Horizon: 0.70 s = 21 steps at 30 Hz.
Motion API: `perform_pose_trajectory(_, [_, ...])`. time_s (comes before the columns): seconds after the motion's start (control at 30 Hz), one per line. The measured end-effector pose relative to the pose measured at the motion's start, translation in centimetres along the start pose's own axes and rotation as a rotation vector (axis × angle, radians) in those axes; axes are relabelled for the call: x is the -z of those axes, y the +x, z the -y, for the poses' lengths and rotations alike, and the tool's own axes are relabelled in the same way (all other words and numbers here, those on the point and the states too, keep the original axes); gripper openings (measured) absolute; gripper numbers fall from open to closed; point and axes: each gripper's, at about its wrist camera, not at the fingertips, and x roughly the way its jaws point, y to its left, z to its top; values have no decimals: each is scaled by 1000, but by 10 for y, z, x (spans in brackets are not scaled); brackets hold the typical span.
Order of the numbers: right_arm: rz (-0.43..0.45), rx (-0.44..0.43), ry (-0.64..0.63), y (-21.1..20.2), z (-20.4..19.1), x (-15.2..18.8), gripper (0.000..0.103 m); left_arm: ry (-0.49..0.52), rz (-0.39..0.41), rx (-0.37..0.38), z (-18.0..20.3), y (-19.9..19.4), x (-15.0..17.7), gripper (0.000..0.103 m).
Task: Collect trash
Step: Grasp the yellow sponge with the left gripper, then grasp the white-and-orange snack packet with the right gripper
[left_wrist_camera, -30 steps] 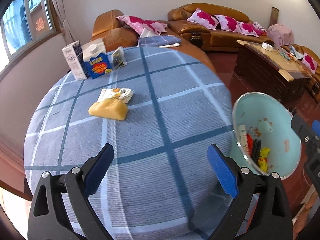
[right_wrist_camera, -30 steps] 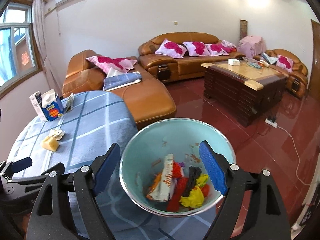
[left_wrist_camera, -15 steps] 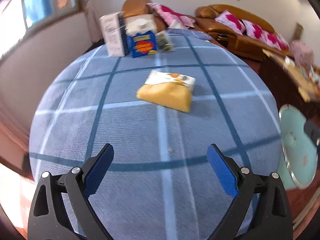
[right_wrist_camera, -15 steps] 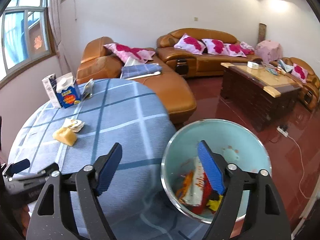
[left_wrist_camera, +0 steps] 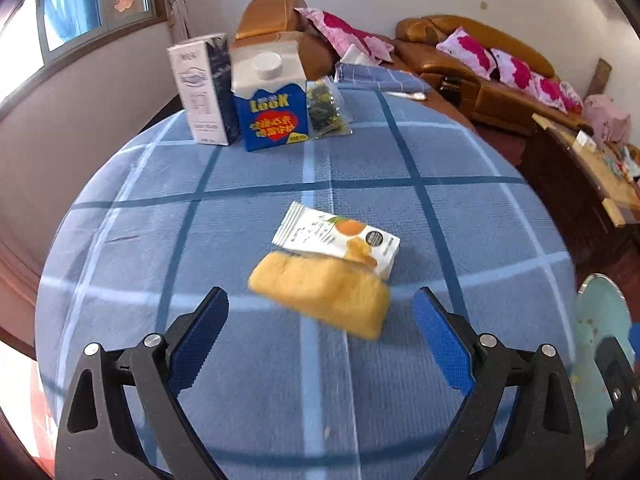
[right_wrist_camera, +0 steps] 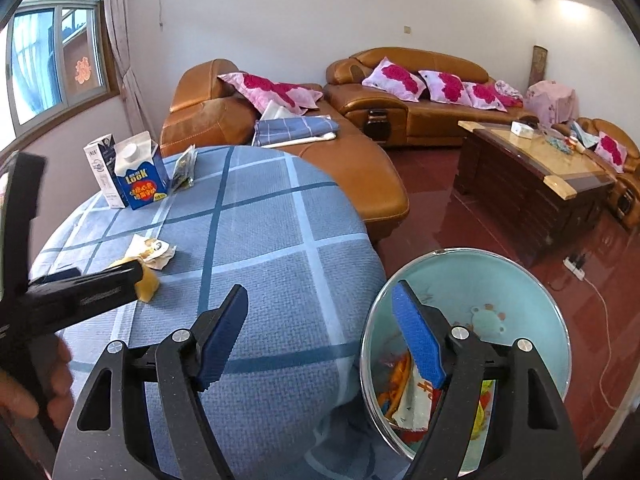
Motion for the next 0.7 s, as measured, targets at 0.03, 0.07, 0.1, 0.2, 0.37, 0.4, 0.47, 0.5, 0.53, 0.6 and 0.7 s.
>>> perform_pose_trajectory(0.03, [-2,0,0,2,0,0,74,-3,-16,4,0,7,-1,87])
perform_pose_trajectory(0.07, [-5,0,0,4,0,-1,74,-9,-41,13,0,16,-2,82])
perform_pose_trajectory(0.1, [-9,-1,0,6,0,-2,74,-14,-55,19,-2,21,-2,76])
perform_pose_trajectory(0.2, [-18,-10,-3,14,-6,-6,74,-23,-60,49,-11,25,0,68])
perform_pose_trajectory(0.37, [-26,-53,-22,28,-22,-17,74,5,-54,97,-27,17,9,47])
perform_pose_trajectory(0.4, [-26,-64,-28,32,-27,-20,74,1,-58,108,-34,14,11,45])
perform_pose_trajectory(0.47, [-30,-94,-50,40,-40,-26,74,-4,-51,90,-49,8,14,43])
perform_pose_trajectory(0.5, [-33,-114,-62,43,-47,-29,74,-10,-50,86,-55,7,15,42])
perform_pose_trajectory(0.53, [-37,-136,-76,47,-54,-31,74,-20,-51,87,-63,5,16,41])
perform_pose_trajectory(0.6, [-43,-166,-117,57,-71,-36,74,-45,-52,88,-81,2,18,41])
perform_pose_trajectory(0.7, [-86,-260,-175,76,-98,-41,74,-53,-38,82,-102,-5,20,40])
